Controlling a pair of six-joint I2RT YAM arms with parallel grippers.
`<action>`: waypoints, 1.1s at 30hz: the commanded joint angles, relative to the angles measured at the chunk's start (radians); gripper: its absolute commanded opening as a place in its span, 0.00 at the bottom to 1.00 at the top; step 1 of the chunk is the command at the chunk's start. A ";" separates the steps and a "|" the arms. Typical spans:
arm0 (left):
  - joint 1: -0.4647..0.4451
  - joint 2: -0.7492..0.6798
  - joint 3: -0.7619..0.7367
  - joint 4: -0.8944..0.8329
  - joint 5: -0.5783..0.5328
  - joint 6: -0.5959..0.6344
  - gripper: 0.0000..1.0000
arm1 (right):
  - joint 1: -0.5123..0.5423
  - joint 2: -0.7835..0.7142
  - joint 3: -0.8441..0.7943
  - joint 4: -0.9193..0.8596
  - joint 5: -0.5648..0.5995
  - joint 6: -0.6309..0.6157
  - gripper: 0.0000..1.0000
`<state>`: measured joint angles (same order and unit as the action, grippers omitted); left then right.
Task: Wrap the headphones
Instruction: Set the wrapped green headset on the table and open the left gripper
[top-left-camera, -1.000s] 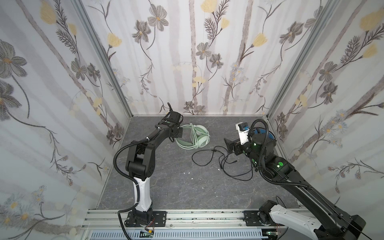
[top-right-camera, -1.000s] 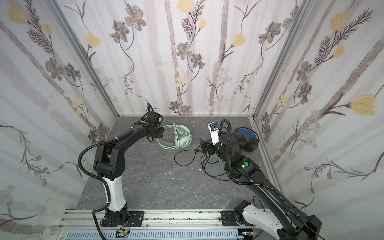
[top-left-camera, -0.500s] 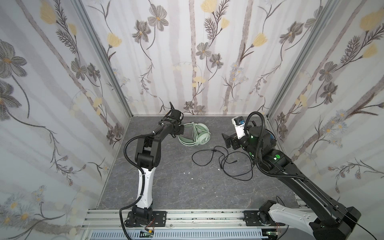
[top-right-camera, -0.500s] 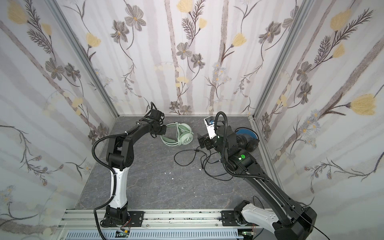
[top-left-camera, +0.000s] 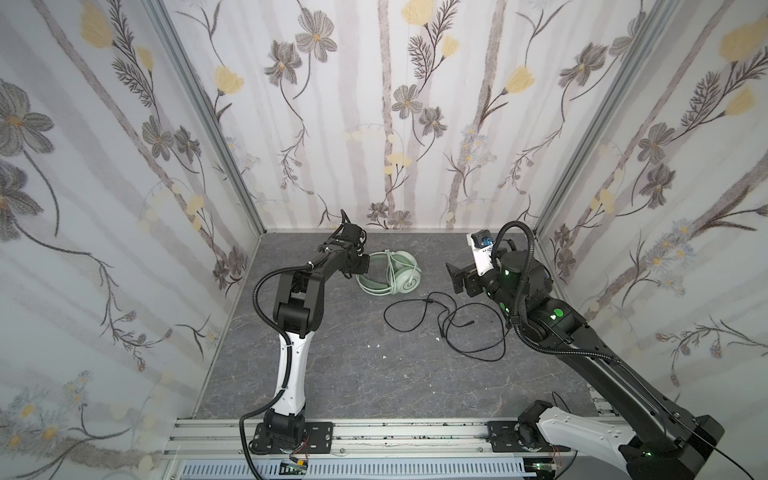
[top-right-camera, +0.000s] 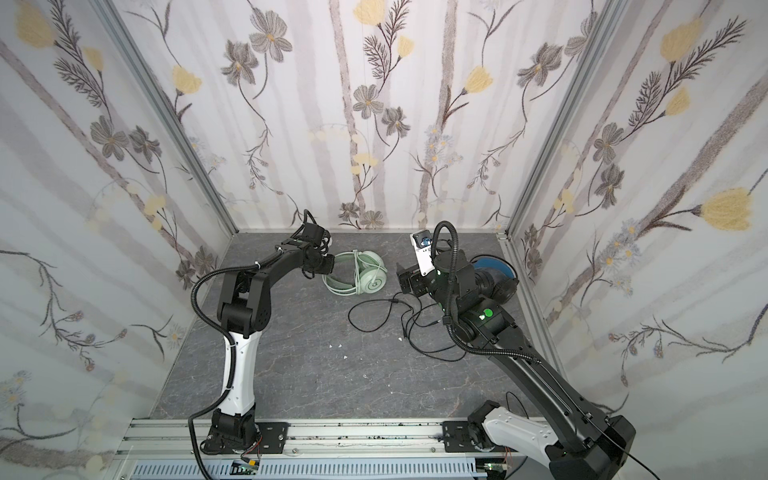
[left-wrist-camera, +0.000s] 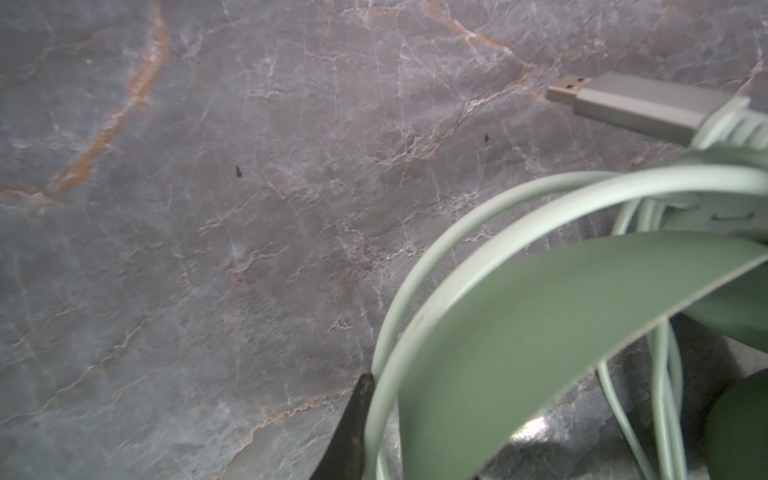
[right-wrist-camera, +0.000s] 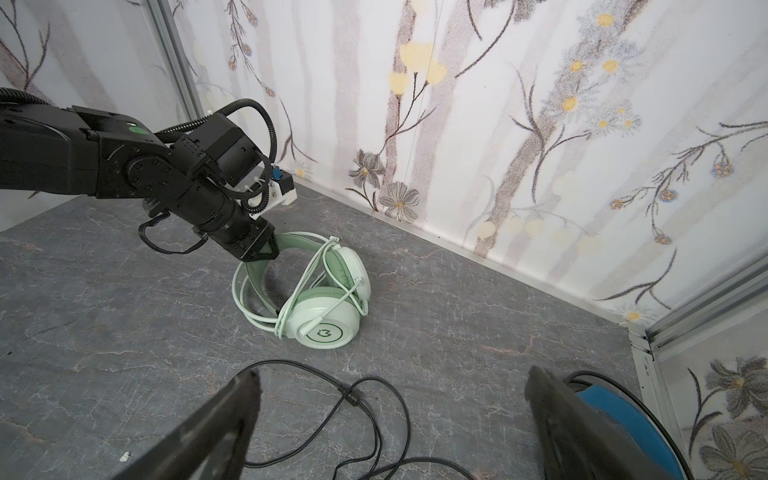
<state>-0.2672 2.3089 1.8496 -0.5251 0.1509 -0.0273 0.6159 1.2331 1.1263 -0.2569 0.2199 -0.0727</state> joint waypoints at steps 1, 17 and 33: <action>0.009 -0.001 -0.010 0.059 0.033 -0.024 0.25 | -0.001 -0.002 0.015 0.021 0.018 -0.007 1.00; 0.010 -0.050 -0.079 0.128 0.052 -0.109 0.72 | -0.001 -0.052 0.030 0.011 0.094 -0.050 1.00; 0.008 -0.344 -0.314 0.091 -0.034 -0.156 0.91 | -0.080 -0.028 0.057 -0.038 0.120 -0.006 1.00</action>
<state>-0.2531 2.0361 1.5761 -0.4381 0.1589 -0.1585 0.5686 1.1881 1.1591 -0.2840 0.3470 -0.1051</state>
